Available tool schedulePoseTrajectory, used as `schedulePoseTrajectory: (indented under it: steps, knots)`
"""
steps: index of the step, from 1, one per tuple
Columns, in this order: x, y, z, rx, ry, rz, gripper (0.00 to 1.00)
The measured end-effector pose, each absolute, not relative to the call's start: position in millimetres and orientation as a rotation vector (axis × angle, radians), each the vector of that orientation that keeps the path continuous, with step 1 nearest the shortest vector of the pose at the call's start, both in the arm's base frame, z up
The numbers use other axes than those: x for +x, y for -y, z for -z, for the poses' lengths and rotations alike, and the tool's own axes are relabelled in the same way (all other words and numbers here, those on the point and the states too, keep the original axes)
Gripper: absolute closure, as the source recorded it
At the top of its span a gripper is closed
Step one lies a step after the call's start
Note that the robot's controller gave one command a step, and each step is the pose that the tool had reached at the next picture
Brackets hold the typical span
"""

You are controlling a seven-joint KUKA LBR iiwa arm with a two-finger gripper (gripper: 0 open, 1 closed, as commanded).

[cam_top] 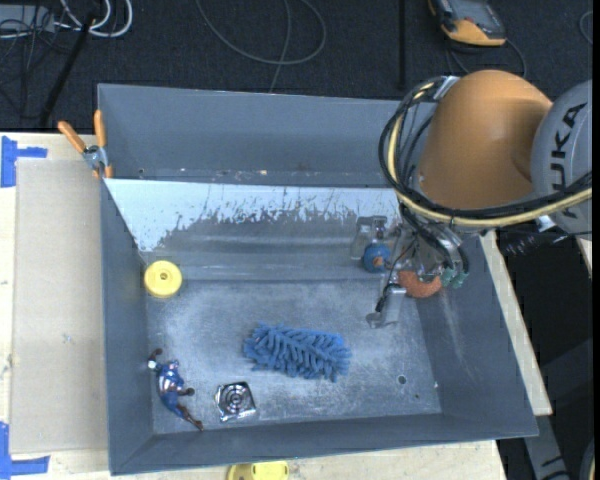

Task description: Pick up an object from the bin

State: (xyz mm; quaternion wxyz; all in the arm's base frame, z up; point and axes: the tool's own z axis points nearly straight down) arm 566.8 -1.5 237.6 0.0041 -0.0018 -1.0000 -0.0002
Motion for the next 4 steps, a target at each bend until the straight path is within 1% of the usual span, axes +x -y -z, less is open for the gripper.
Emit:
schedulePoseTrajectory:
  steps: [1,2,3,4]
  knots:
    - [567.9,1.5,-242.5,-0.006,3.142,0.001,0.00]
    - [575.6,-37.2,-206.0,0.104,3.145,-0.002,0.00]
    - [516.7,-37.2,-163.2,0.283,3.129,0.001,0.00]
    - [531.6,-46.7,-119.1,0.261,3.131,0.001,0.00]
